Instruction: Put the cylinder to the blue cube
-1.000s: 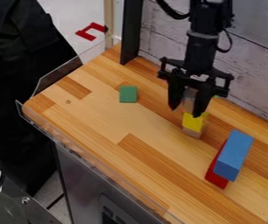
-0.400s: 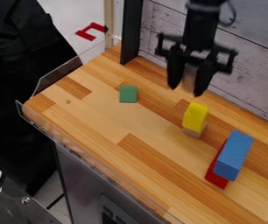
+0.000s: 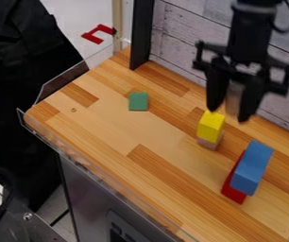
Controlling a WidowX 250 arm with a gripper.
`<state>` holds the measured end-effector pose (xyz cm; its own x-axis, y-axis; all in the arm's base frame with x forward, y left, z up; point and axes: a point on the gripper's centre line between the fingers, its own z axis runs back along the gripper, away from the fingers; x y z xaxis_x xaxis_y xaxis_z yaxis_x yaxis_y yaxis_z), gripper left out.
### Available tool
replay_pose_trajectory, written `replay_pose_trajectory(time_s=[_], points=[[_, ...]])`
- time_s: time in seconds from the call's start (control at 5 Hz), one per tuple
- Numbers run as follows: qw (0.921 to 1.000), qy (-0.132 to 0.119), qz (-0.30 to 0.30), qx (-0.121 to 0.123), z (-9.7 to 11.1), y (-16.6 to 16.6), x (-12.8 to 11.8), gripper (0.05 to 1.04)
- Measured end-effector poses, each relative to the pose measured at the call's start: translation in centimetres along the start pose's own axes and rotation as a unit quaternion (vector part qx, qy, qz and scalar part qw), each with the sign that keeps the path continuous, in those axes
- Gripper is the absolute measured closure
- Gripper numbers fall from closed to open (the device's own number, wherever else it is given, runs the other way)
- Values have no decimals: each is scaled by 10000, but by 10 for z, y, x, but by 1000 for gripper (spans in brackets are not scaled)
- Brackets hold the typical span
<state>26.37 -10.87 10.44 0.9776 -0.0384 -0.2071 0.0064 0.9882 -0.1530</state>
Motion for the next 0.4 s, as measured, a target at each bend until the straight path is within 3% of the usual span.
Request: replay_pose_trajectory(time_s=[0.2, 0.4], points=[[9997, -32, -237, -41, -7, -19, -5, 593], [9995, 91, -305, -78, -19, -24, -4, 594]])
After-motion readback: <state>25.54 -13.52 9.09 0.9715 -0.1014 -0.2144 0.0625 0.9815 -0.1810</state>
